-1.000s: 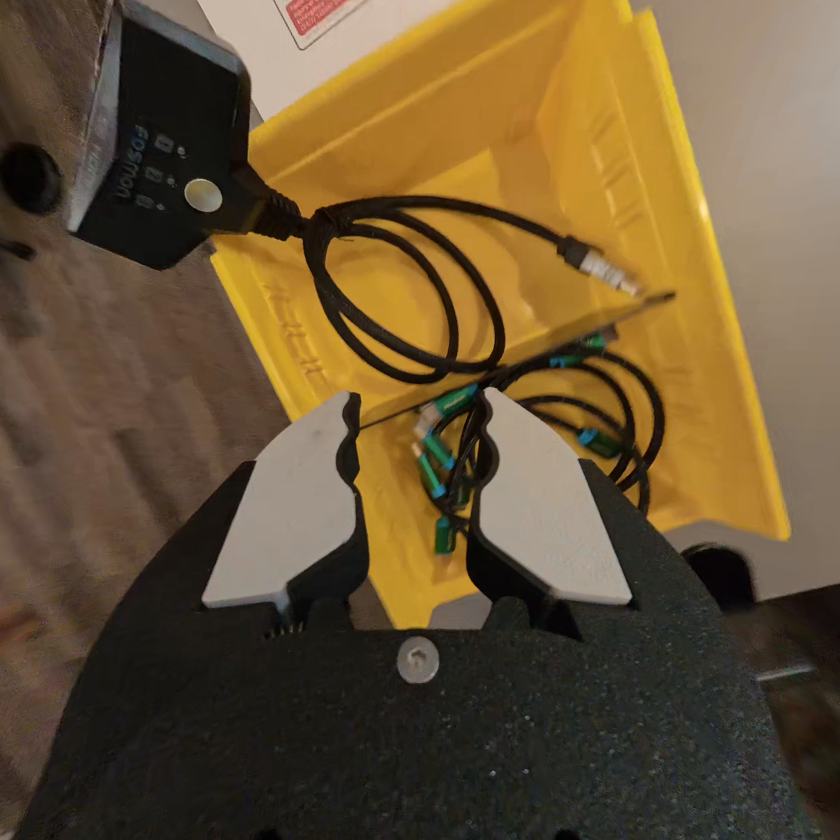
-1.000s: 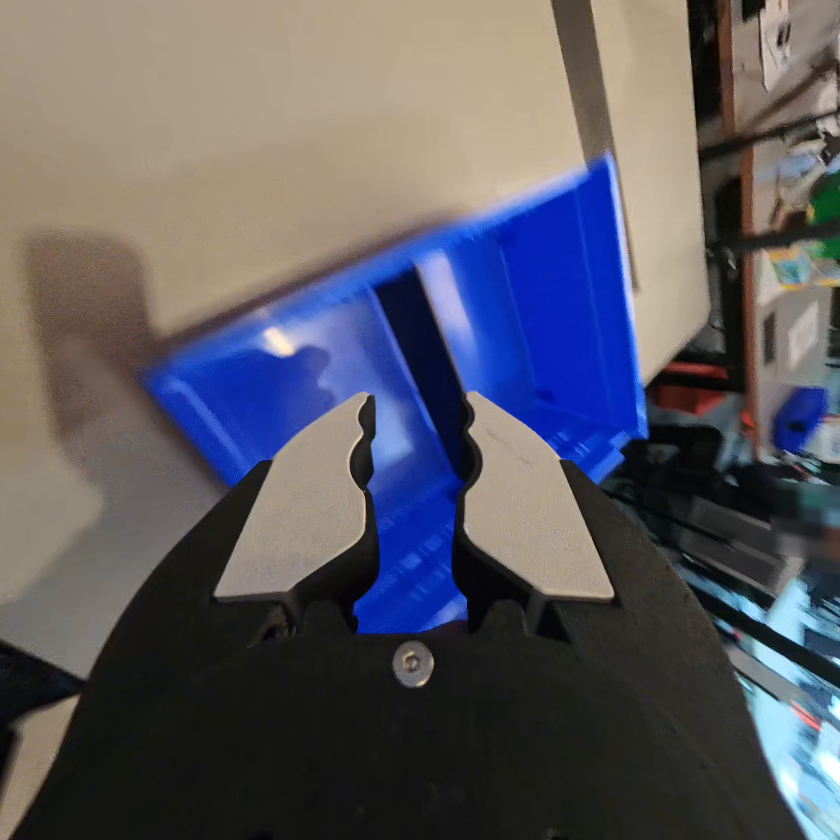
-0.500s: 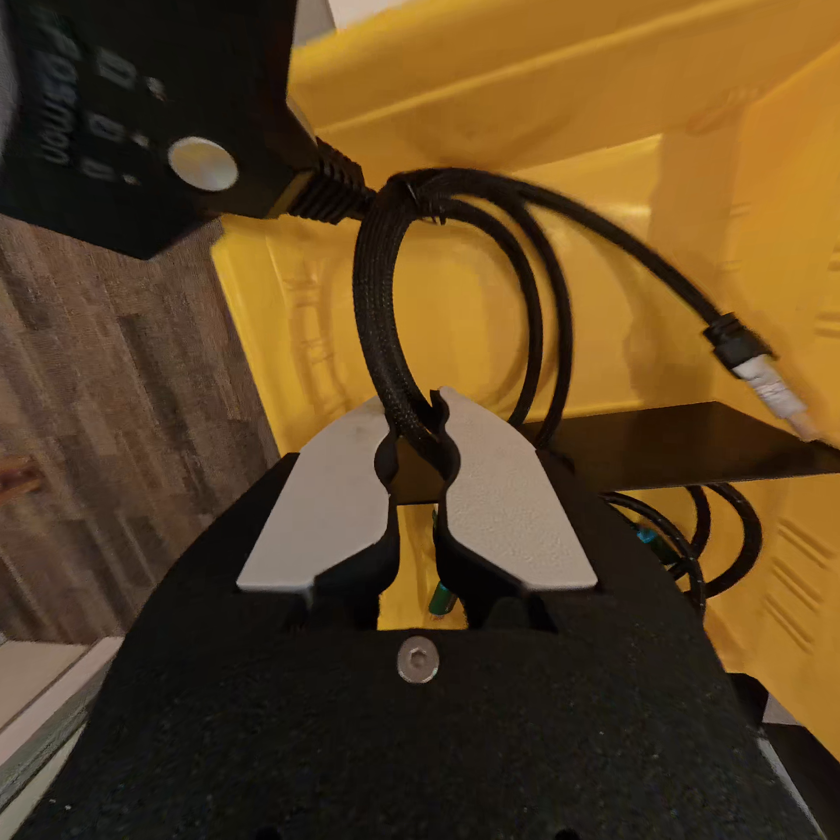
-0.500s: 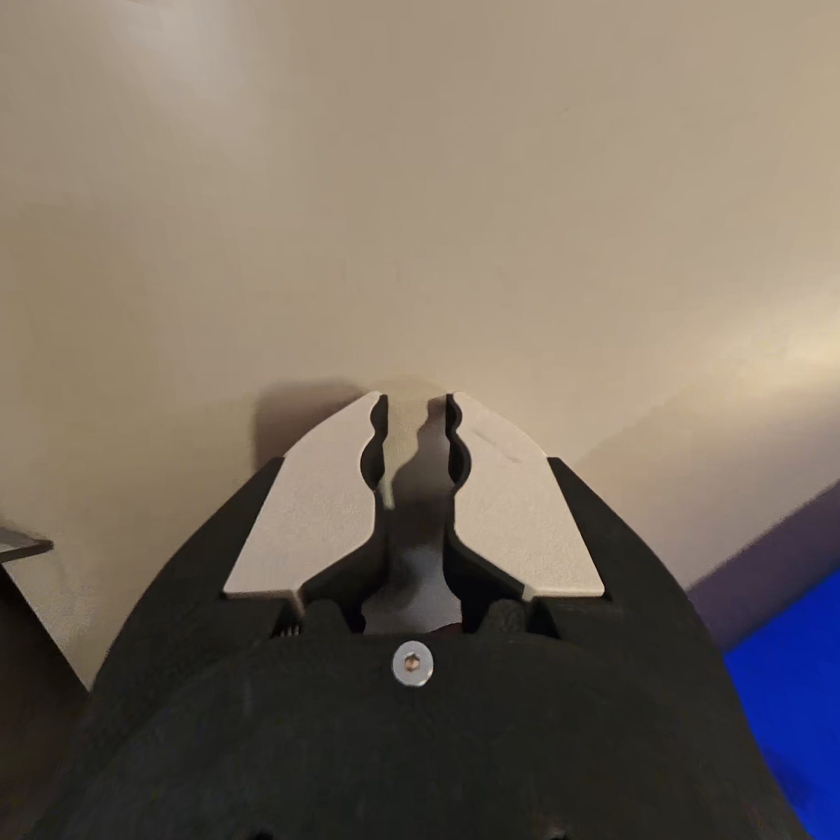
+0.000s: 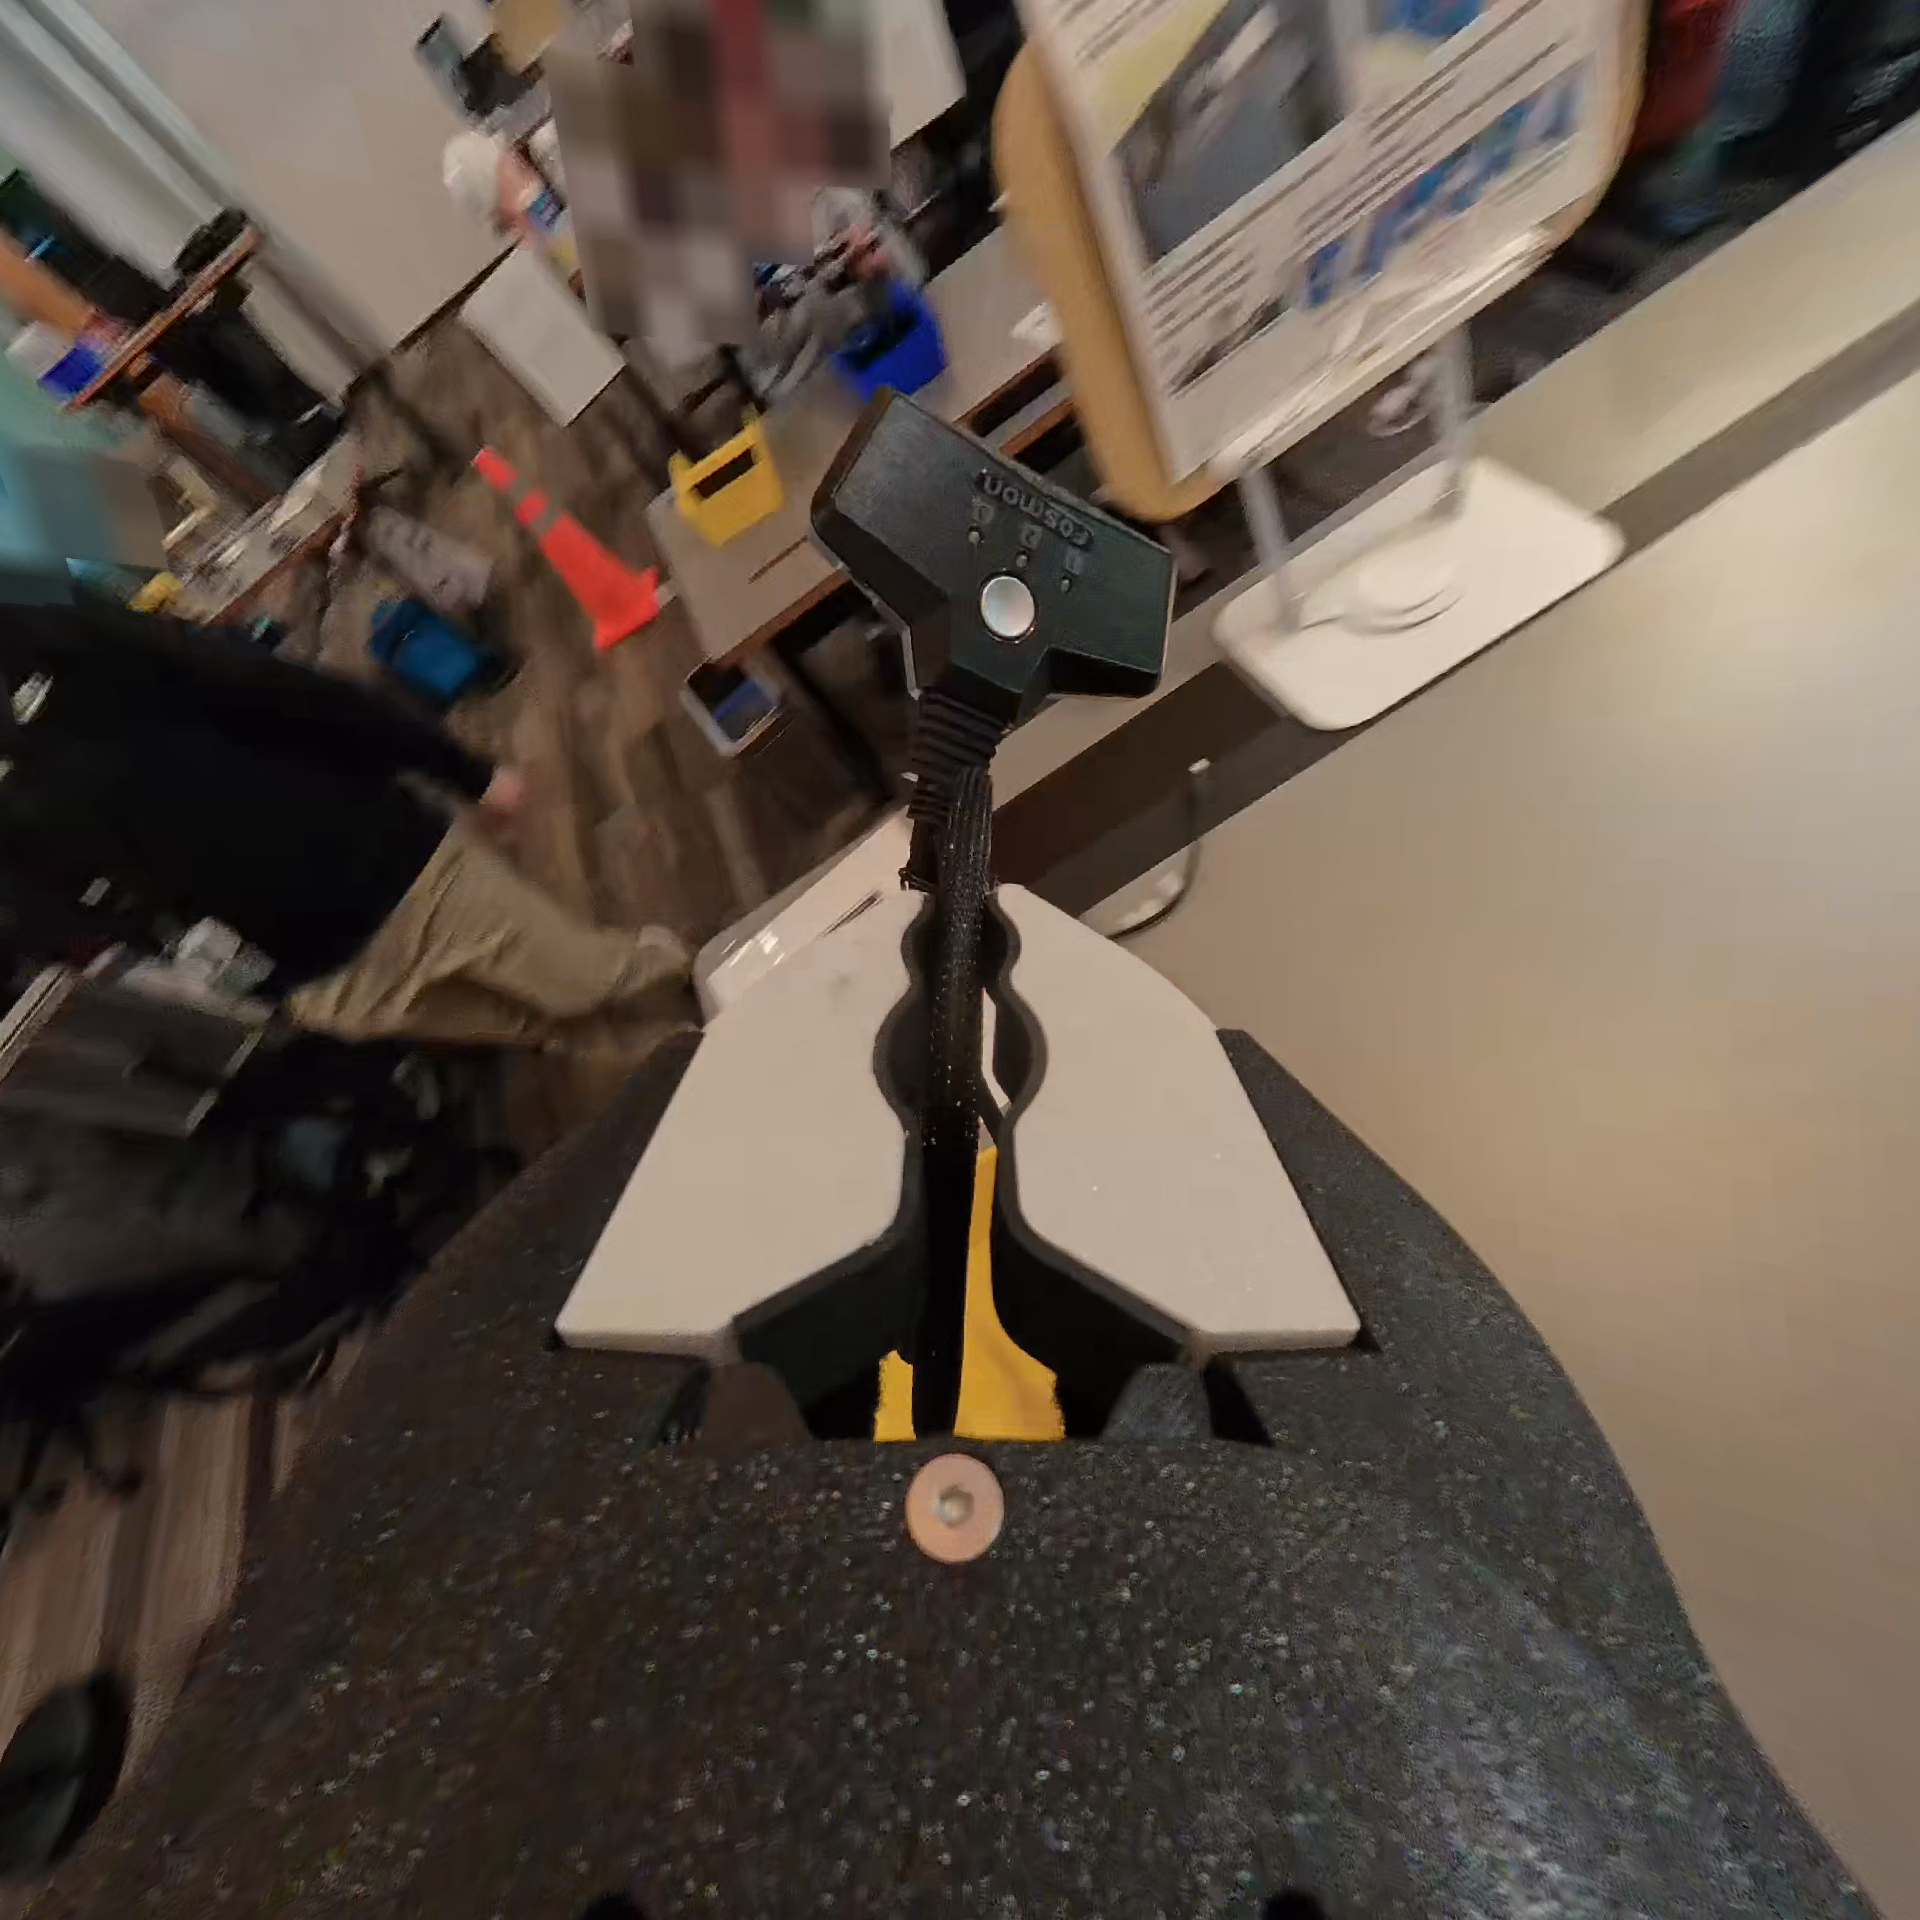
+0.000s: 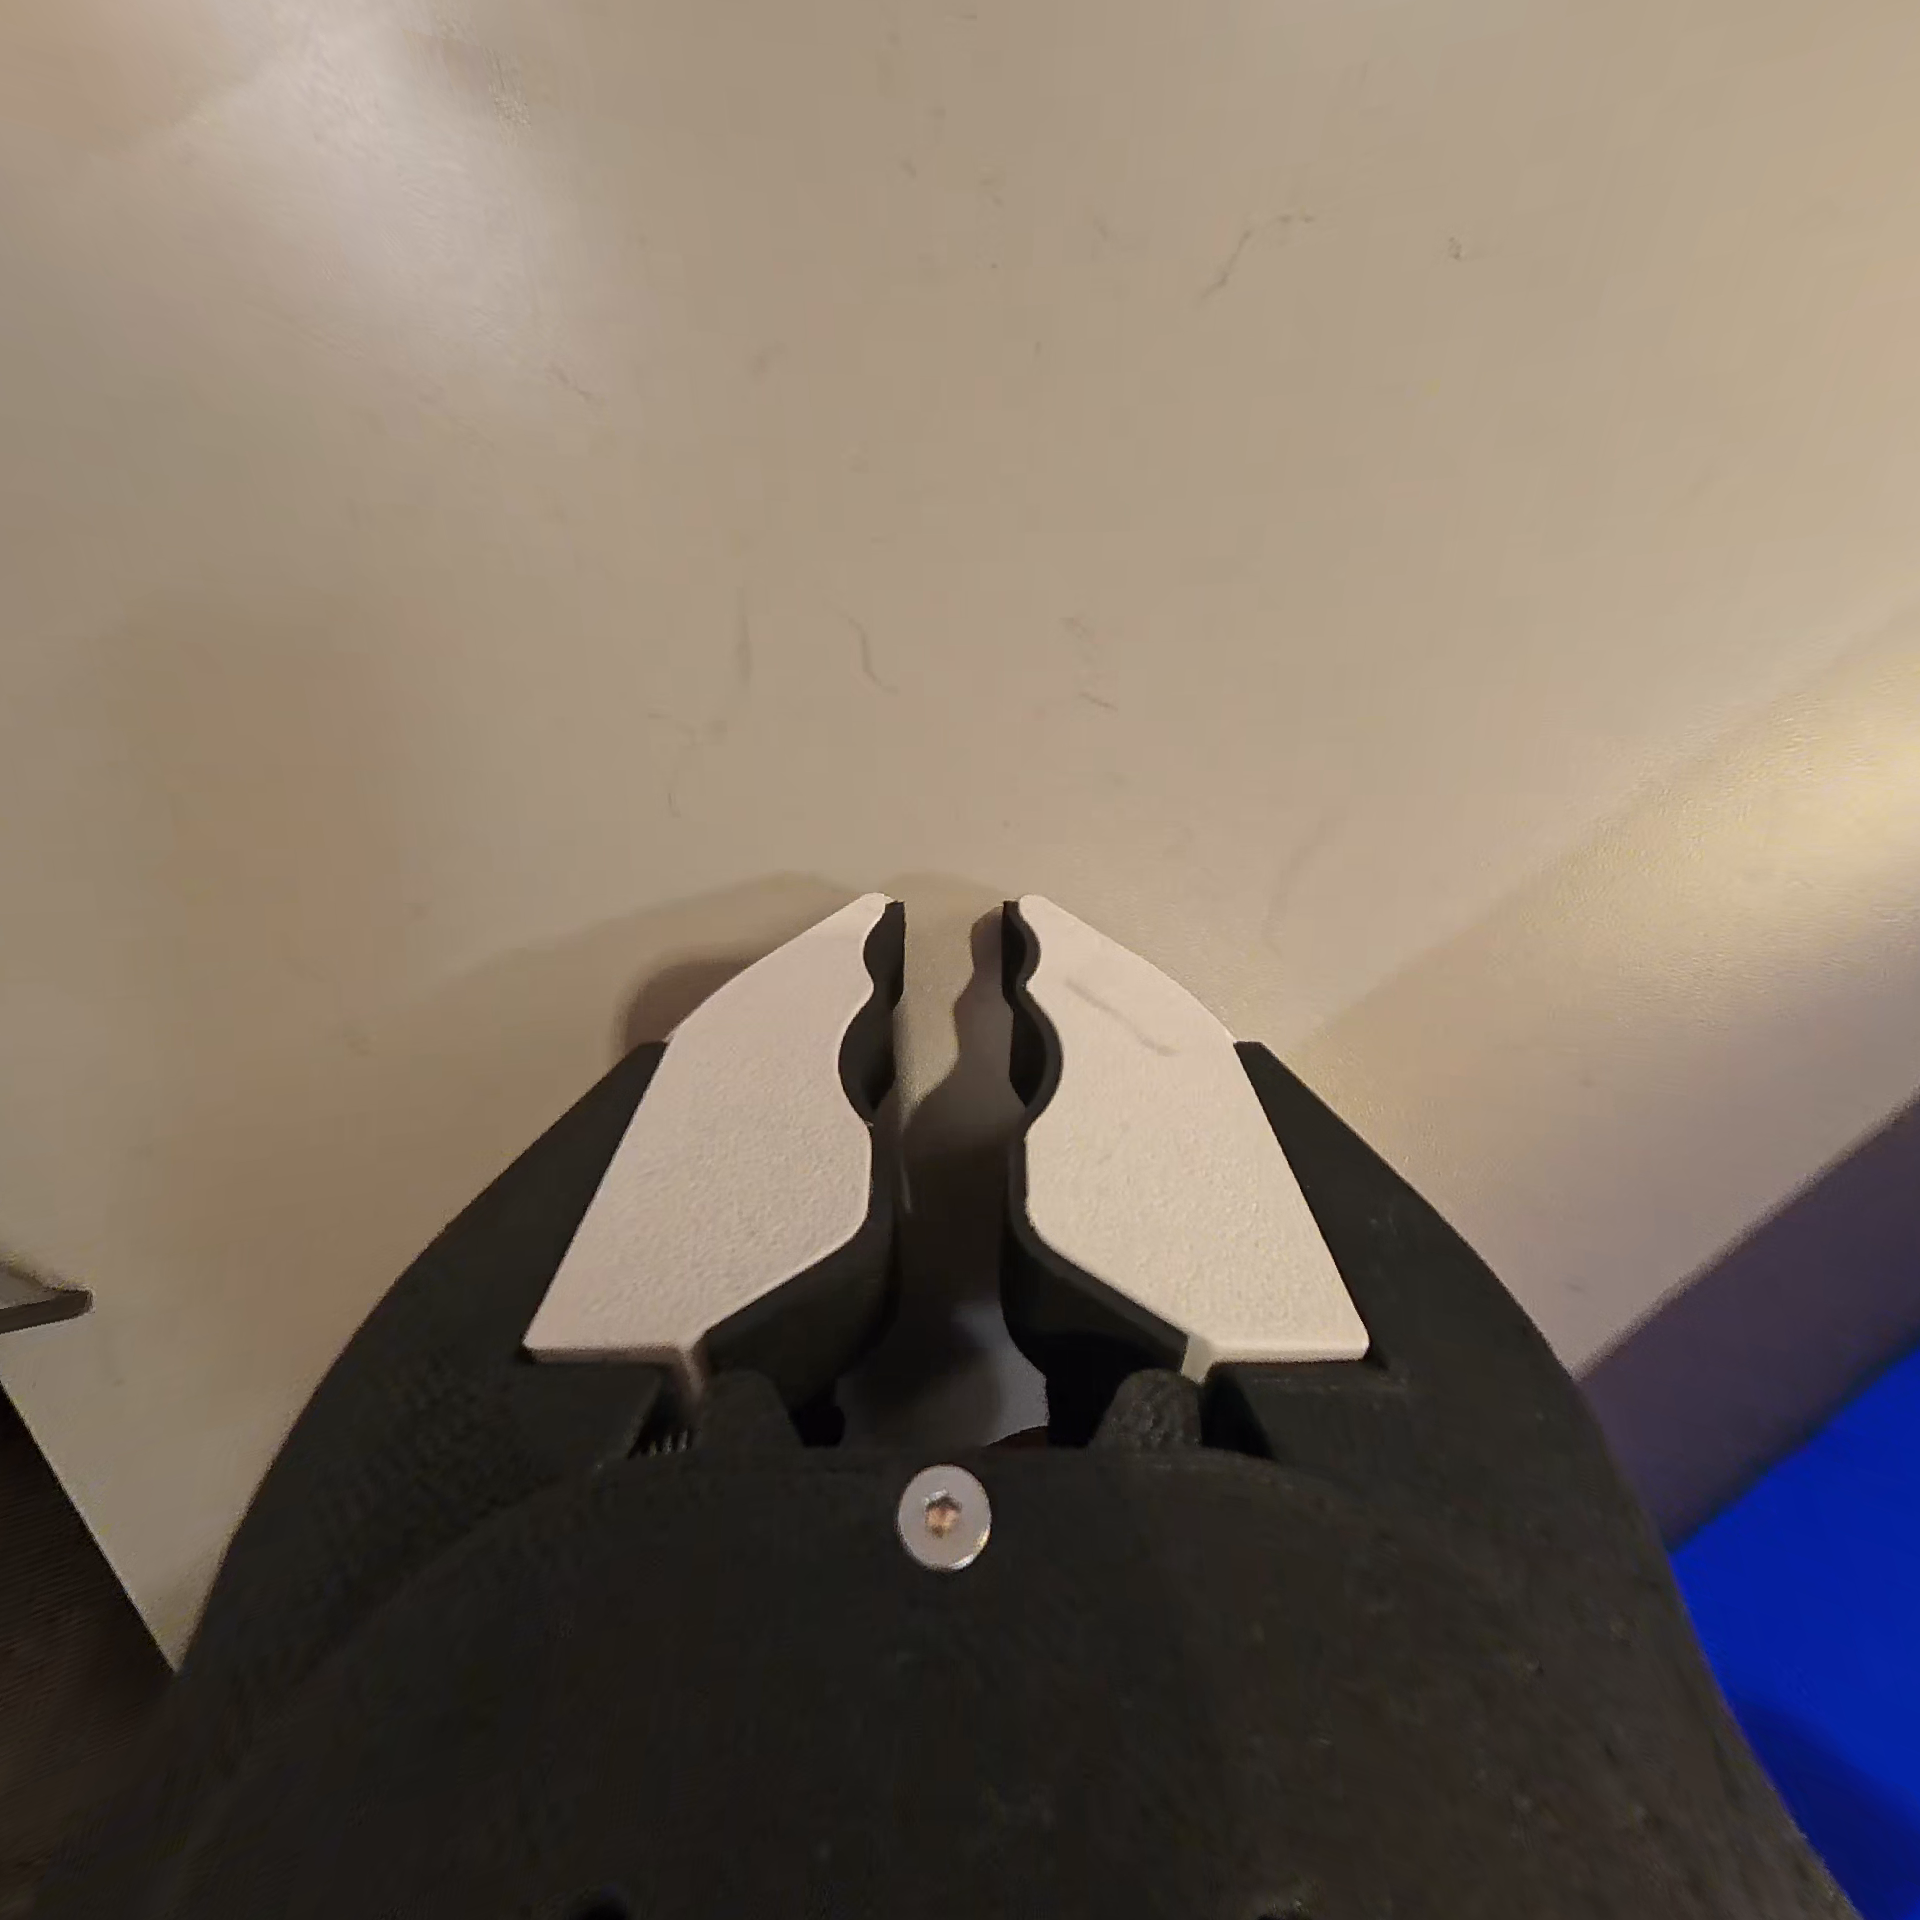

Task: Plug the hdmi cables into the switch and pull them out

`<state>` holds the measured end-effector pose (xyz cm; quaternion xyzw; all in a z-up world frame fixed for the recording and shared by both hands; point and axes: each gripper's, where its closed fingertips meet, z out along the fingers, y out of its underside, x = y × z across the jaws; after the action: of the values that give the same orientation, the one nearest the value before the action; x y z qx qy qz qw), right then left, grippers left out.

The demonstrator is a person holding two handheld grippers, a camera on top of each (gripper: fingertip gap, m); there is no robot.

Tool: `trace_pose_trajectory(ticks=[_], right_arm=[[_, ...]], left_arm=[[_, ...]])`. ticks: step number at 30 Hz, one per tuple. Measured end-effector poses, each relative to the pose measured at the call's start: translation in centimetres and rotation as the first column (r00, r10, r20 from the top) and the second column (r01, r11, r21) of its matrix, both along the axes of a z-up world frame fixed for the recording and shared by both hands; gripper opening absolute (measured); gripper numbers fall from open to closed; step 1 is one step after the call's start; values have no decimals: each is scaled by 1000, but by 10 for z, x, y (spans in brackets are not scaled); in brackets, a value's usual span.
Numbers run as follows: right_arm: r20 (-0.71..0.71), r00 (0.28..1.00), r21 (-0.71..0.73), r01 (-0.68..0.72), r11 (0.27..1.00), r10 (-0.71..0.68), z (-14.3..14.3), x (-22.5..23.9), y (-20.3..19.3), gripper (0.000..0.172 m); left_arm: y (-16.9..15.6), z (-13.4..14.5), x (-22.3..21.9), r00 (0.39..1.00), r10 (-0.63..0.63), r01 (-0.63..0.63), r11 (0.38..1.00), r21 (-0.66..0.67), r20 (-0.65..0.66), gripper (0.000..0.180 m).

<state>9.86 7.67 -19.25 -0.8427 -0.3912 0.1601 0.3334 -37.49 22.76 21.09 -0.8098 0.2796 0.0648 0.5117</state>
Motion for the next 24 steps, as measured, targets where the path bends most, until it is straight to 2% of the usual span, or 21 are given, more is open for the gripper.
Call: trace_pose_trajectory(ticks=[2,4,6,9,13,17,21,24], right_arm=[[-2,1000,-1,2,1000,-2,0,0,0,18],[-3,1000,-3,6,1000,-6,0,1,1,19],[-4,1000,-3,10,1000,-10,0,1,1,20],[-1,1000,2,12,1000,-12,0,1,1,20],[0,1000,4,13,1000,-13,0,1,1,20],[-5,1000,-3,9,1000,-9,0,1,0,20],[-14,1000,-14,8,1000,-8,0,1,0,20],[-18,1000,-19,4,1000,-4,0,1,0,21]], left_arm=[[-3,10,48,991,-132,132,991,-11,32,7],[-6,-2,97,962,-259,265,963,-58,86,7],[-7,-32,144,920,-362,381,916,-123,148,7],[-13,-99,207,851,-459,516,820,-248,254,7],[-17,-196,272,800,-476,596,701,-393,365,7],[-21,-267,316,788,-451,613,637,-467,419,7],[-26,-306,344,775,-425,629,599,-497,468,8],[-23,-301,344,783,-406,613,632,-475,471,41]])
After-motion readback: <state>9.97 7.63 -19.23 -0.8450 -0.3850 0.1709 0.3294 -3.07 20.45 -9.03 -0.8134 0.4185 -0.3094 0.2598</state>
